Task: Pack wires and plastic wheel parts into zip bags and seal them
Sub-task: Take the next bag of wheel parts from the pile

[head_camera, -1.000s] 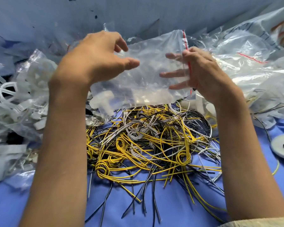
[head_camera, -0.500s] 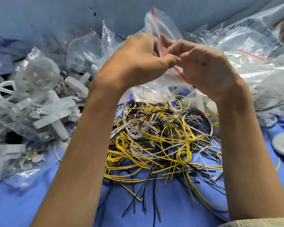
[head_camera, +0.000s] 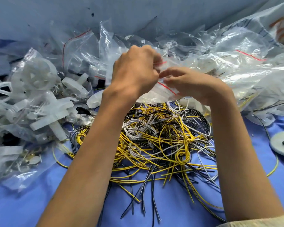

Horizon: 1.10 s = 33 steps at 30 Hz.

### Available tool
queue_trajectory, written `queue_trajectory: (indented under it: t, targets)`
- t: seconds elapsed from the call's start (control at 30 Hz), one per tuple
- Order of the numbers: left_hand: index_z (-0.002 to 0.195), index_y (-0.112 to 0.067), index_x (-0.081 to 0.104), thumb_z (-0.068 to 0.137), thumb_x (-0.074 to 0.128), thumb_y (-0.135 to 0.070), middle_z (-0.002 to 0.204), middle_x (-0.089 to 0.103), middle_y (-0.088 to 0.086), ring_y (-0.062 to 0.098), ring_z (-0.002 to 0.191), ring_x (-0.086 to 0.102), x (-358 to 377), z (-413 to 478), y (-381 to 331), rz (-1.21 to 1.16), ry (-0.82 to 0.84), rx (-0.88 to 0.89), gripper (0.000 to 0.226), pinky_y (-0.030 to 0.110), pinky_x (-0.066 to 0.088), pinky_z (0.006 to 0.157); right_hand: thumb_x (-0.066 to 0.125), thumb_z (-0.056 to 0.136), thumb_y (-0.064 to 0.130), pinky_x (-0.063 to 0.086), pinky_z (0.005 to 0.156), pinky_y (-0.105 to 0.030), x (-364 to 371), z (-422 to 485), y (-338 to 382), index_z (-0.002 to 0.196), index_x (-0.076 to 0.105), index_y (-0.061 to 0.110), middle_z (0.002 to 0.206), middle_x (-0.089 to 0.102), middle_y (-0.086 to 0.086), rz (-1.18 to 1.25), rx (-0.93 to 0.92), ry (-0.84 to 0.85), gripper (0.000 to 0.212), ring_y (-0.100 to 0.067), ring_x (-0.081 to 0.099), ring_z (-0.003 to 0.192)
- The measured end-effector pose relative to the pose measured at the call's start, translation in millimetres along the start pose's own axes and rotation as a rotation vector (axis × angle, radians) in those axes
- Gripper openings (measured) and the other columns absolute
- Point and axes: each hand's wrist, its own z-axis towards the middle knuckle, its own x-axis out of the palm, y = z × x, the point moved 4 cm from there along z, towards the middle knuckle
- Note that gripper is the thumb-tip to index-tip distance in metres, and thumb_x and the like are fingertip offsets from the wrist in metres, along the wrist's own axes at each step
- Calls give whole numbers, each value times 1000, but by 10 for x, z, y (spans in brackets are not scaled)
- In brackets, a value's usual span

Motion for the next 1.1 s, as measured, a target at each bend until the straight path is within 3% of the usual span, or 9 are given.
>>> queue_trajectory:
  t: [0.07,0.17,0.3,0.47,0.63,0.73,0.93,1.0,1.1]
  targets:
    - [118,-37,63,81,49,-10,117,67,0,25,110,60,8,-18,-79,-12,-47,62,47,37,48,91,42,98,8,56,81,-42,1,50,-13,133,44,8,125,49,-9,-26,51,-71,35,-22,54,105]
    - [122,-35,56,82,47,-9,117,65,3,28,105,59,71,-59,-237,-10,-49,203,48,40,47,85,48,96,16,58,77,-48,11,103,-4,132,35,4,100,52,-6,-8,60,-141,40,-21,61,86]
    - [107,-21,62,82,49,-6,108,63,6,27,101,54,94,-74,-335,-30,-89,337,32,38,42,82,45,95,12,59,74,-46,7,81,-9,94,55,11,90,57,-11,73,24,-128,10,-25,63,67]
    - [106,-17,71,87,50,-11,114,63,7,25,112,48,174,62,-189,69,-144,183,29,34,39,92,43,98,18,60,60,-36,24,102,1,114,54,7,105,58,-13,45,3,-116,22,-21,68,58]
    - [128,-13,52,88,55,-22,123,52,9,28,114,48,158,84,24,140,-197,16,42,35,39,92,49,98,18,58,56,-32,33,80,60,146,21,13,106,61,-9,127,-93,-71,55,-16,69,68]
    - [135,-16,43,82,54,-9,125,47,12,33,112,50,57,105,169,122,-237,-37,55,36,39,92,53,95,17,54,60,-26,87,1,197,97,62,13,84,65,-1,-59,-265,0,9,-10,65,75]
    - [131,-16,48,75,47,3,126,48,11,33,111,52,-107,137,429,86,-258,-78,59,40,40,92,55,84,10,51,68,-23,393,-180,399,71,65,6,71,63,-5,273,-362,378,16,-13,57,68]
    - [132,-17,47,74,48,6,128,48,10,33,112,51,-155,147,530,91,-277,-94,63,38,40,92,57,87,16,55,74,-25,528,-138,373,83,70,7,82,67,-5,111,-286,486,17,-12,60,75]
    - [130,-20,52,73,44,7,128,51,6,30,115,51,-177,154,576,80,-305,-80,63,36,40,93,56,93,28,48,93,-29,906,154,328,115,65,20,111,65,1,-521,-307,407,26,-15,59,103]
